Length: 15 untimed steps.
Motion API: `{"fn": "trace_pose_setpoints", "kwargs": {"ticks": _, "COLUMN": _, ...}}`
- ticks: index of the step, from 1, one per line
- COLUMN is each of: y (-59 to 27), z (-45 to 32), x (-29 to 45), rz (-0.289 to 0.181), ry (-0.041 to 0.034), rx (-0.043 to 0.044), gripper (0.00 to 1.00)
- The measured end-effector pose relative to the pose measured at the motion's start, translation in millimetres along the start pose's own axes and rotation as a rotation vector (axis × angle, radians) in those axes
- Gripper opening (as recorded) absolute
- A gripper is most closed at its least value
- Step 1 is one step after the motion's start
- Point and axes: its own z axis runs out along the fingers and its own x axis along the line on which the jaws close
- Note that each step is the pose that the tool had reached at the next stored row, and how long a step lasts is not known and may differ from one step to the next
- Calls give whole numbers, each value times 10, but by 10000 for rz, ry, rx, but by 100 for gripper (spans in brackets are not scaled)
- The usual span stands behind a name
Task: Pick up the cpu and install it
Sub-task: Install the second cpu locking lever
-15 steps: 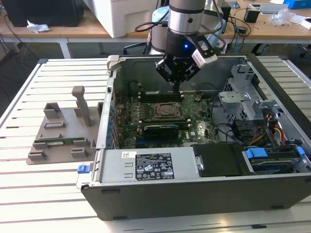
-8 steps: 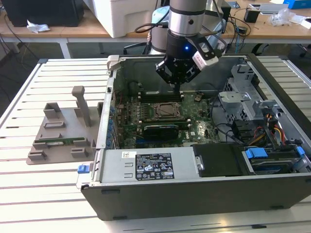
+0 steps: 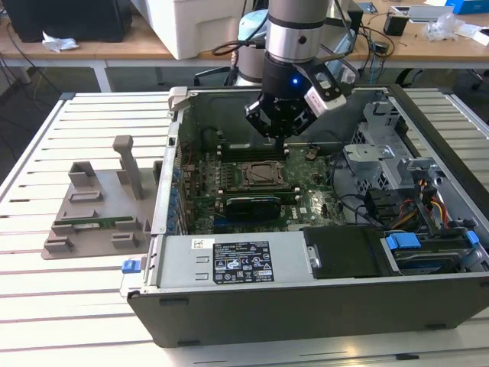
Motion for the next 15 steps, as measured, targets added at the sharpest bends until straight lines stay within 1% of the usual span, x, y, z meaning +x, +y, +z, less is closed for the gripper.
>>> {"fn": "trace_pose_setpoints", "kwargs": {"ticks": 1, "y": -33, "z": 4, "x": 2, "rz": 0, "ry": 0, "rx": 0, "gripper": 11}}
{"fn": "trace_pose_setpoints", "kwargs": {"ticks": 3, "y": -67, "z": 15, "x": 5, "rz": 0, "ry": -1, "rx": -4, "gripper": 11}}
{"fn": "trace_pose_setpoints", "kwargs": {"ticks": 4, "y": -83, "z": 23, "x": 6, "rz": -1, "ry": -2, "rx": -27, "gripper": 11}}
{"fn": "trace_pose_setpoints", "kwargs": {"ticks": 5, "y": -103, "z": 28, "x": 9, "rz": -3, "ry": -9, "rx": -113, "gripper": 11}}
{"fn": "trace_pose_setpoints", "kwargs": {"ticks": 6, "y": -122, "z": 29, "x": 12, "rz": -7, "ry": -27, "rx": -358, "gripper": 11}}
{"fn": "trace_pose_setpoints", "kwargs": {"ticks": 7, "y": -133, "z": 29, "x": 13, "rz": -9, "ry": -40, "rx": -522, "gripper": 11}}
{"fn": "trace_pose_setpoints", "kwargs": {"ticks": 8, "y": -155, "z": 30, "x": 16, "rz": -15, "ry": -66, "rx": -859, "gripper": 11}}
{"fn": "trace_pose_setpoints", "kwargs": {"ticks": 9, "y": -218, "z": 37, "x": 27, "rz": -24, "ry": -100, "rx": -1314, "gripper": 11}}
{"fn": "trace_pose_setpoints", "kwargs": {"ticks": 10, "y": -251, "z": 44, "x": 34, "rz": -27, "ry": -110, "rx": -1444, "gripper": 11}}
{"fn": "trace_pose_setpoints", "kwargs": {"ticks": 12, "y": -296, "z": 77, "x": 40, "rz": -29, "ry": -122, "rx": -1569, "gripper": 11}}
{"fn": "trace_pose_setpoints", "kwargs": {"ticks": 13, "y": -304, "z": 112, "x": 42, "rz": -27, "ry": -120, "rx": -1568, "gripper": 11}}
{"fn": "trace_pose_setpoints", "kwargs": {"ticks": 15, "y": -310, "z": 149, "x": 41, "rz": -28, "ry": -119, "rx": -1569, "gripper": 11}}
